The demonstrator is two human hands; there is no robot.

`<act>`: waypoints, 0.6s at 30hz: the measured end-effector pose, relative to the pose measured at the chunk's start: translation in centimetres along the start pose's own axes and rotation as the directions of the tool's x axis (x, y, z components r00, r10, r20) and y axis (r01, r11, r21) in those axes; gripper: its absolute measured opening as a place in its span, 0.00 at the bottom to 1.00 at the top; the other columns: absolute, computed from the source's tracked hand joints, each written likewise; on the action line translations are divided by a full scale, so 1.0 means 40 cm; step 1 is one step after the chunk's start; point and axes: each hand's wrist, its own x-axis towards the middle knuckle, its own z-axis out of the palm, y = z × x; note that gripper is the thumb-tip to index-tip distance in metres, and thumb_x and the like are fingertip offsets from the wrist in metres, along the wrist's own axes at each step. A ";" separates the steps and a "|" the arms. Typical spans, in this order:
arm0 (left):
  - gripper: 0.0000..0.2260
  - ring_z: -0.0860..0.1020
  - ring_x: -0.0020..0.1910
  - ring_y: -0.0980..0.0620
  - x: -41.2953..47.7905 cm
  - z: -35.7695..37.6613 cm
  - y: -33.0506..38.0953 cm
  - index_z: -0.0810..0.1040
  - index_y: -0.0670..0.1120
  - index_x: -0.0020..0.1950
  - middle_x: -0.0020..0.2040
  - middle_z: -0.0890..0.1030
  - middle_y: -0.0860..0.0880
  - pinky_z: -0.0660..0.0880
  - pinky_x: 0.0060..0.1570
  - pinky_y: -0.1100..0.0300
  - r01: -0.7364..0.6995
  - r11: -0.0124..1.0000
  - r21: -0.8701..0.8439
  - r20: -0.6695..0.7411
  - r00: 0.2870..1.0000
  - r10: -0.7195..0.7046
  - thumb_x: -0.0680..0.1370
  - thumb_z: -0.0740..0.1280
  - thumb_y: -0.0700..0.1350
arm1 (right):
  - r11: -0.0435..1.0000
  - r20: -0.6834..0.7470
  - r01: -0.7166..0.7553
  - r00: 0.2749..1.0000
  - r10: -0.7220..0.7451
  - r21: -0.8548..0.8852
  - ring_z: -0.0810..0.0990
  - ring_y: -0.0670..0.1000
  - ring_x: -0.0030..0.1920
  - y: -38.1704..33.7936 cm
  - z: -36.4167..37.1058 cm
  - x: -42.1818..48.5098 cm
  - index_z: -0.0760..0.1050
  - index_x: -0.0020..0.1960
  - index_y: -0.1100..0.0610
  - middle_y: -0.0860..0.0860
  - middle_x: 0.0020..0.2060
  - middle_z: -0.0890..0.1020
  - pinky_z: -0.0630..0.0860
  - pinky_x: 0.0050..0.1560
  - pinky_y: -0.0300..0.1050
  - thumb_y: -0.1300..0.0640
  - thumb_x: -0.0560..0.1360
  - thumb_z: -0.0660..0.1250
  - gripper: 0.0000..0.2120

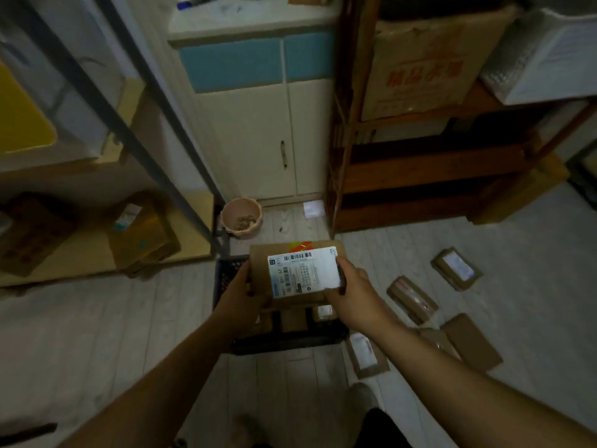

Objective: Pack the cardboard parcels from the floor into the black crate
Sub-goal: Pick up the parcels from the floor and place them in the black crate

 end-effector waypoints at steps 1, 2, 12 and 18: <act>0.25 0.72 0.49 0.62 0.035 0.001 -0.026 0.64 0.53 0.70 0.56 0.74 0.57 0.73 0.31 0.74 -0.001 1.000 0.012 0.029 1.000 0.001 0.76 0.67 0.39 | 0.999 -0.015 -0.036 0.999 0.035 -0.004 0.76 0.52 0.58 0.012 0.023 0.014 0.58 0.73 0.41 0.51 0.63 0.70 0.79 0.57 0.52 0.54 0.76 0.64 0.29; 0.24 0.73 0.48 0.63 0.074 0.003 -0.053 0.64 0.53 0.68 0.54 0.74 0.59 0.75 0.35 0.75 -0.014 1.000 0.020 0.056 0.998 0.013 0.76 0.67 0.38 | 0.999 -0.036 -0.051 0.998 0.050 -0.007 0.76 0.52 0.59 0.028 0.049 0.033 0.58 0.73 0.41 0.51 0.63 0.69 0.78 0.58 0.52 0.54 0.76 0.64 0.29; 0.34 0.72 0.65 0.51 0.478 0.164 -0.587 0.56 0.53 0.76 0.68 0.71 0.51 0.75 0.60 0.51 -0.016 0.998 -0.061 0.105 0.994 0.022 0.75 0.68 0.37 | 0.988 -0.061 -0.067 0.996 0.059 -0.143 0.73 0.54 0.62 0.442 0.389 0.357 0.51 0.75 0.41 0.53 0.64 0.67 0.71 0.60 0.45 0.53 0.77 0.65 0.33; 0.27 0.79 0.49 0.57 0.679 0.319 -0.881 0.64 0.51 0.69 0.48 0.75 0.61 0.79 0.37 0.69 0.000 0.993 -0.121 0.074 0.997 0.009 0.74 0.69 0.37 | 0.975 -0.013 -0.003 1.000 0.001 -0.224 0.70 0.53 0.64 0.748 0.557 0.528 0.50 0.76 0.39 0.52 0.66 0.65 0.64 0.58 0.38 0.51 0.76 0.66 0.35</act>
